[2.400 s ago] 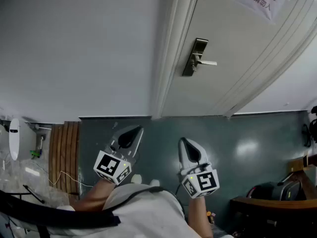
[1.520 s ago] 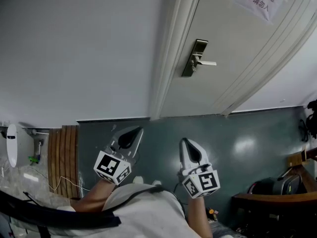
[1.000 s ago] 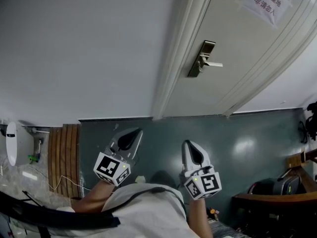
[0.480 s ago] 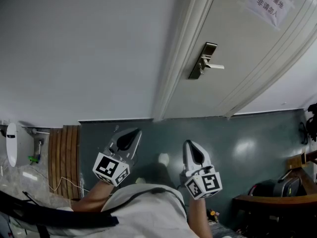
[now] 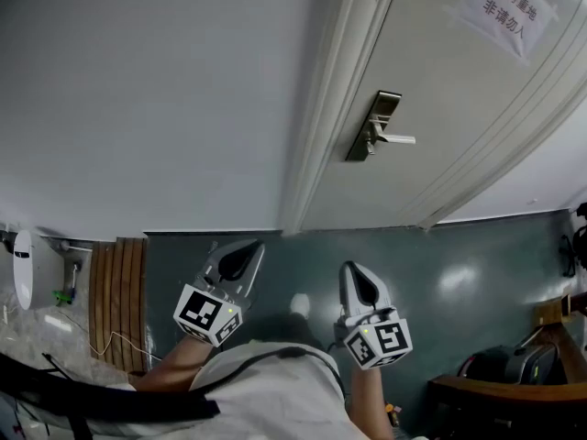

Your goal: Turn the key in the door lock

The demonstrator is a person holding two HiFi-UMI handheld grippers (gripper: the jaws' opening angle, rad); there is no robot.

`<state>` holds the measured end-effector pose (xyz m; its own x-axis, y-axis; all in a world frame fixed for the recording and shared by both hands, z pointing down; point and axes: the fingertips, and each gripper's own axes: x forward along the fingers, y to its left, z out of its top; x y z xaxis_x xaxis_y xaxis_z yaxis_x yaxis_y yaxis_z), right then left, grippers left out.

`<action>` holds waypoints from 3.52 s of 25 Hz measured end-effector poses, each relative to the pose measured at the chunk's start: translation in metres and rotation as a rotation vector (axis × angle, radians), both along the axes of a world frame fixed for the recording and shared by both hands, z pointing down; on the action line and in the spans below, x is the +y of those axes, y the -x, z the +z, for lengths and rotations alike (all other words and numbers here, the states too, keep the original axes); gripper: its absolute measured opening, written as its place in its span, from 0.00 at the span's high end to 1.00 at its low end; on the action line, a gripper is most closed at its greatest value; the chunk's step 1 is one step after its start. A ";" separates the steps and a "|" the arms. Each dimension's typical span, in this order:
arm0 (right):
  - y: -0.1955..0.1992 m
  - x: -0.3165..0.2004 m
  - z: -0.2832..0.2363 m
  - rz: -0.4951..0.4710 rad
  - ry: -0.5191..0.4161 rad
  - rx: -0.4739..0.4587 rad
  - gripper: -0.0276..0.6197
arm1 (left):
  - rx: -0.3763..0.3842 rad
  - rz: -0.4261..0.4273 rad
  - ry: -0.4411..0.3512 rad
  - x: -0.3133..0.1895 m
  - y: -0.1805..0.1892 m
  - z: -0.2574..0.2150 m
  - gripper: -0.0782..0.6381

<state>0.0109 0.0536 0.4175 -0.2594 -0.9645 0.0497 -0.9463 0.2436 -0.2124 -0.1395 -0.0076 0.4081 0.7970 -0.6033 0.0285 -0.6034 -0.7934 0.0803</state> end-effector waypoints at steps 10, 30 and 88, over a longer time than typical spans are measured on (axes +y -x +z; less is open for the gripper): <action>-0.054 -0.075 -0.008 -0.060 -0.011 -0.009 0.95 | -0.019 -0.024 -0.017 -0.060 -0.063 -0.011 0.89; -0.129 -0.158 0.019 -0.221 0.038 0.027 0.95 | -0.032 -0.152 0.000 -0.128 -0.132 -0.002 0.89; -0.228 -0.349 0.129 0.094 0.148 -0.815 0.89 | -0.104 0.000 0.049 -0.198 -0.150 0.008 0.89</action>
<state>0.2389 -0.2952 0.5464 -0.1883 -0.9821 0.0095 -0.4974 0.0871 -0.8631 0.0101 -0.2059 0.4161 0.7884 -0.5989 0.1409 -0.6103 -0.7902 0.0558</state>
